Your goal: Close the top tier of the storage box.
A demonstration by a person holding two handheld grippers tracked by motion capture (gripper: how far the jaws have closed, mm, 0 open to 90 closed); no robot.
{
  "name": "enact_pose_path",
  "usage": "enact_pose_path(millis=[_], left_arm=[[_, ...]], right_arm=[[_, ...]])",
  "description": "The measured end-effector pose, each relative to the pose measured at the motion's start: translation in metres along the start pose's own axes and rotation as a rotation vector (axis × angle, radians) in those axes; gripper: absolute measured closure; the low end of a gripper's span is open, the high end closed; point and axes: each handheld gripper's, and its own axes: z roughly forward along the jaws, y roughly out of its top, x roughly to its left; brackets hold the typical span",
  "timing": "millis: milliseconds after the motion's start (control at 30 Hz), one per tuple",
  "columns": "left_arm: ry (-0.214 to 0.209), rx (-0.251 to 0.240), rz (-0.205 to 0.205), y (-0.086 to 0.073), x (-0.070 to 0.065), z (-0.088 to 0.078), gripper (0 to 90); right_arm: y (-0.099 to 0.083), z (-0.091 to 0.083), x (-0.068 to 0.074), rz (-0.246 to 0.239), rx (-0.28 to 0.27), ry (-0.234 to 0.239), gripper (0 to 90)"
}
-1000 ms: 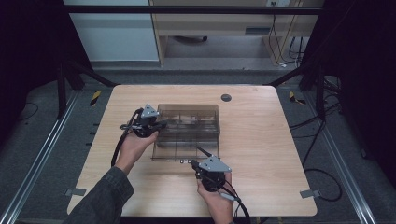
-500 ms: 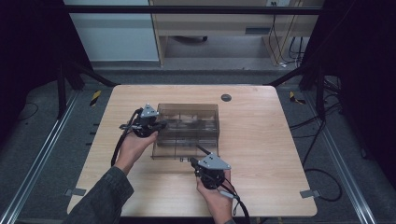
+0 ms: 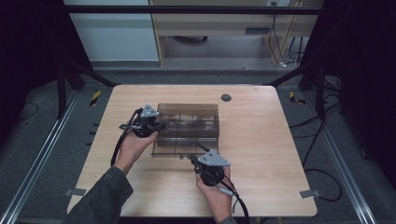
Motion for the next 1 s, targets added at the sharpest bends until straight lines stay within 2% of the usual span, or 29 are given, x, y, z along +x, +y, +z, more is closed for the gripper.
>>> enact_pose_path(millis=[33,67,233,867,1000], left_arm=[[0.004,0.014,-0.016,0.000,-0.001,-0.001,89.5],[0.000,0.002,0.000,0.000,0.000,0.000,89.5],[0.000,0.010,0.008,0.001,-0.001,0.000,89.5],[-0.006,0.007,0.006,0.000,-0.001,-0.001,89.5],[-0.008,-0.003,-0.005,-0.001,-0.001,-0.001,89.5]], right_arm=[[0.000,0.000,0.000,0.000,-0.001,0.001,90.0],[0.001,0.001,-0.001,0.002,-0.001,0.000,90.0],[0.004,0.003,-0.003,0.008,-0.002,-0.005,90.0],[0.013,0.014,-0.010,0.008,0.000,-0.027,90.0],[0.015,0.017,-0.013,0.004,-0.005,-0.032,90.0]])
